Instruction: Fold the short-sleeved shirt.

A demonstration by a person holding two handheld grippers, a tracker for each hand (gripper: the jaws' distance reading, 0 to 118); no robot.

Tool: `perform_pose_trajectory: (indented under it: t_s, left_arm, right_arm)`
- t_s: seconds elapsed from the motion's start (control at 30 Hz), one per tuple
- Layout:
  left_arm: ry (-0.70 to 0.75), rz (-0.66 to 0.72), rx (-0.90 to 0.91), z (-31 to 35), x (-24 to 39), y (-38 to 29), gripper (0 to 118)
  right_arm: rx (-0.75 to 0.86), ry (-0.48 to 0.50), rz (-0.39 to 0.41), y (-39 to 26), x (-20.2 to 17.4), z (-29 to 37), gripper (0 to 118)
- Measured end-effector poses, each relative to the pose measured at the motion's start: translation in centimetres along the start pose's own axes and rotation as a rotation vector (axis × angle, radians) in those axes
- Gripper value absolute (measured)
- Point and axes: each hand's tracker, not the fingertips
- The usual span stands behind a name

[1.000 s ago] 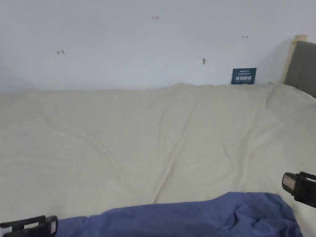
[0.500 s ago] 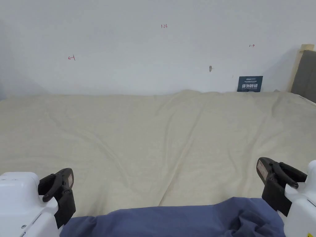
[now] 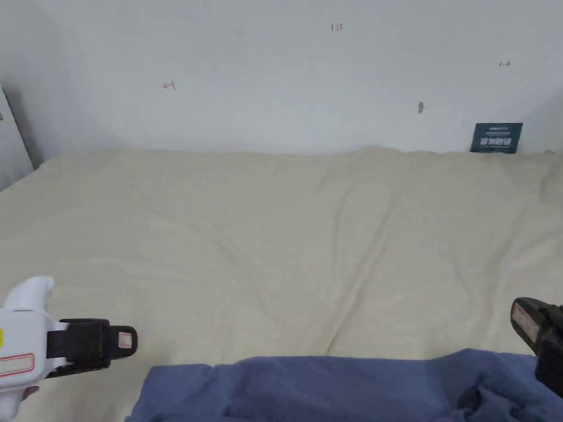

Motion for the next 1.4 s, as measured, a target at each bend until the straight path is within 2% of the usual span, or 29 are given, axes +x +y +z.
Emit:
perform_pose_trajectory:
  t_s: [0.07,0.1,0.17,0.2,0.33,0.4,0.47,0.5,0.53,0.6,0.73,0.77,0.8,0.83,0.87,0.9,0.93,0.97,1.0,1.07,1.2,1.27,1.37,1.4]
  left_arm:
    - [-0.044,0.083,-0.05,-1.2,-3.2,-0.5,102]
    - [-0.039,0.107,-0.083,-1.9,-4.6,-0.7,118]
    - [-0.048,0.165,-0.025,-3.0,-6.9,-1.1,117]
    - [-0.124,0.194,-0.088,-4.1,-7.6,-1.3,117]
    - [-0.325,0.388,-0.138,-7.9,-10.4,-2.4,118]
    - [-0.344,0.44,-0.195,-9.7,-11.6,-3.1,118]
    - [-0.327,0.419,-0.202,-11.3,-11.7,-3.8,118]
    - [-0.428,0.407,-0.164,-10.7,-12.0,-3.0,118]
    - [-0.46,0.417,-0.164,-11.2,-11.8,-2.8,118]
    - [-0.467,0.453,-0.197,-13.0,-10.8,-3.2,118]
    - [-0.434,0.362,-0.211,-13.2,-9.3,-2.9,118]
    - [-0.415,0.354,-0.213,-13.3,-10.0,-2.0,112]
    - [-0.371,0.326,-0.227,-13.0,-9.9,-2.0,81]
    - [-0.329,0.299,-0.237,-12.7,-9.5,-2.0,34]
    - [-0.19,0.233,-0.25,-12.8,-9.0,-2.1,8]
    - [-0.047,0.167,-0.3,-13.4,-8.3,-2.2,8]
    - [-0.032,0.159,-0.296,-13.5,-8.7,-2.3,8]
    - [-0.145,0.25,-0.251,-13.1,-8.2,-1.9,8]
    - [-0.103,0.216,-0.249,-12.8,-7.5,-1.5,8]
    - [0.038,-0.004,-0.209,-12.2,-4.8,-0.8,8]
    - [0.197,-0.112,-0.263,-9.6,-2.0,1.2,8]
    - [0.339,-0.187,-0.248,-7.7,-1.2,2.3,8]
    - [0.677,-0.467,-0.238,-6.8,1.9,2.8,8]
    - [0.717,-0.48,-0.249,-6.8,2.5,3.0,8]
  right_arm:
    - [-0.04,0.007,-0.004,-0.6,-0.4,-0.5,0]
    - [-0.059,0.01,-0.008,-0.9,-0.6,-0.9,0]
    - [-0.099,0.022,-0.017,-1.1,-1.0,-1.4,0]
    - [-0.115,0.029,-0.018,-1.2,-1.3,-1.7,0]
    - [-0.154,0.021,0.011,-0.9,-2.4,-2.3,0]
    - [-0.166,0.027,0.011,-0.6,-2.8,-2.2,0]
    - [-0.172,0.035,-0.004,-0.2,-3.0,-2.1,0]
    - [-0.173,0.034,-0.004,0.0,-3.1,-2.2,0]
    - [-0.173,0.032,-0.002,0.1,-3.3,-2.2,0]
    - [-0.176,0.026,-0.002,0.2,-3.6,-2.5,0]
    - [-0.188,0.033,-0.008,-0.1,-3.9,-3.2,0]
    - [-0.199,0.034,-0.007,-0.2,-4.0,-3.4,0]
    - [-0.208,0.037,-0.005,-0.4,-4.0,-3.6,0]
    - [-0.215,0.041,-0.003,-0.5,-4.0,-3.6,0]
    - [-0.221,0.044,-0.002,-0.7,-4.0,-3.7,0]
    - [-0.225,0.046,-0.002,-0.8,-3.9,-3.8,0]
    - [-0.229,0.048,-0.003,-0.9,-3.8,-3.8,0]
    - [-0.234,0.05,-0.005,-1.0,-3.8,-3.9,0]
    - [-0.238,0.051,-0.008,-1.1,-3.6,-3.9,0]
    - [-0.24,0.05,-0.016,-1.2,-3.2,-4.0,0]
    - [-0.22,0.061,-0.054,-1.0,-2.2,-4.1,0]
    - [-0.204,0.063,-0.063,-1.1,-1.7,-4.0,0]
    - [-0.188,0.052,-0.051,-1.4,-1.1,-3.9,0]
    - [-0.188,0.05,-0.046,-1.6,-0.9,-3.8,0]
